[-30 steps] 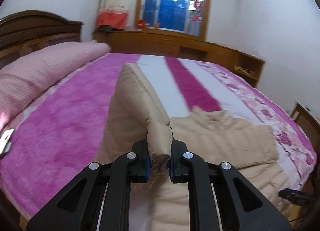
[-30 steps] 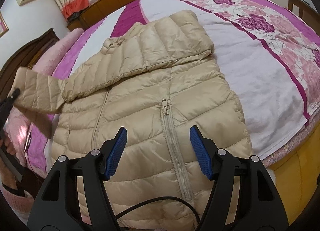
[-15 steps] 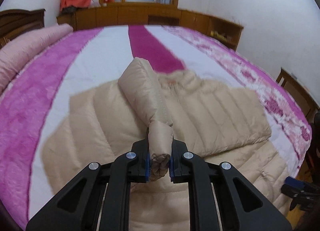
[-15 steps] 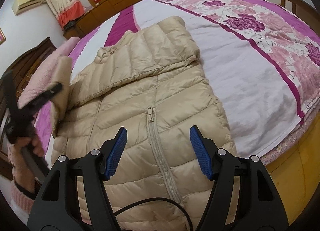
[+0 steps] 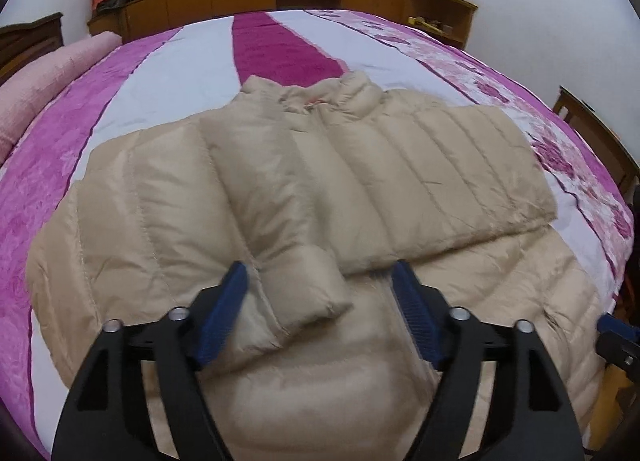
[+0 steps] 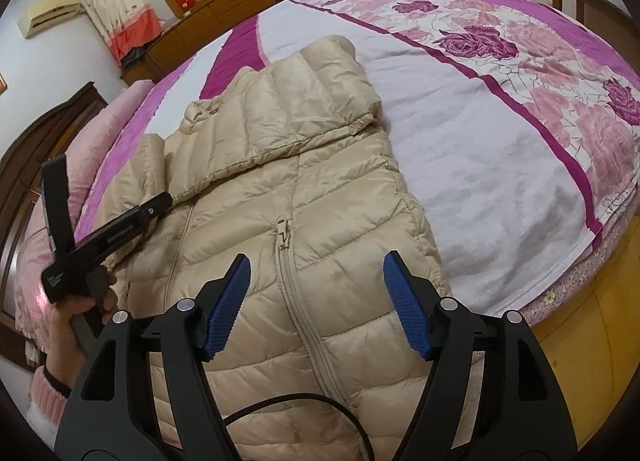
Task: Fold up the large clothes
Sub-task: 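Lay the cuff back onto the jacket and open the left tool, then move the right tool to the side edge of the jacket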
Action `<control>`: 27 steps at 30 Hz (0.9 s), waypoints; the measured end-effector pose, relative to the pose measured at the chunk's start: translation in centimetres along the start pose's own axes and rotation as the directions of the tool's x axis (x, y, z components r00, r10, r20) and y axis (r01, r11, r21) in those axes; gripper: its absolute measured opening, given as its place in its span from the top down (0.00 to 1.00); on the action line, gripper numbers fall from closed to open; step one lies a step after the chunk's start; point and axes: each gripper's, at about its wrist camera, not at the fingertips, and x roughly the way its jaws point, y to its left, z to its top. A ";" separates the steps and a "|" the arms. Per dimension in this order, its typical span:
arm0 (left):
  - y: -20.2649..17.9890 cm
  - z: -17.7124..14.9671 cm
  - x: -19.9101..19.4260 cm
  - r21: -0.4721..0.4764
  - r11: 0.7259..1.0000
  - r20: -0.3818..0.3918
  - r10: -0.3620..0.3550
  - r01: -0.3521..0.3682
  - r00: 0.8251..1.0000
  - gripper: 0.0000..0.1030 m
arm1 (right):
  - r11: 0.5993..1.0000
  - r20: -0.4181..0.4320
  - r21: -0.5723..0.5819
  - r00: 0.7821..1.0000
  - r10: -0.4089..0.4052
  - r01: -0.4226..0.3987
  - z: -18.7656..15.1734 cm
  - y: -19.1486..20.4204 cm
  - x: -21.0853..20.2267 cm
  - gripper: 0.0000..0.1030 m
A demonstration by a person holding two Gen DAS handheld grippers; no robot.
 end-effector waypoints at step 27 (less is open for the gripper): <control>11.9 -3.4 -8.8 -0.185 0.978 -0.049 0.090 -0.098 0.995 0.23 | 0.958 -0.058 -0.238 0.987 0.152 -0.161 0.3 14.2 1.9 0.32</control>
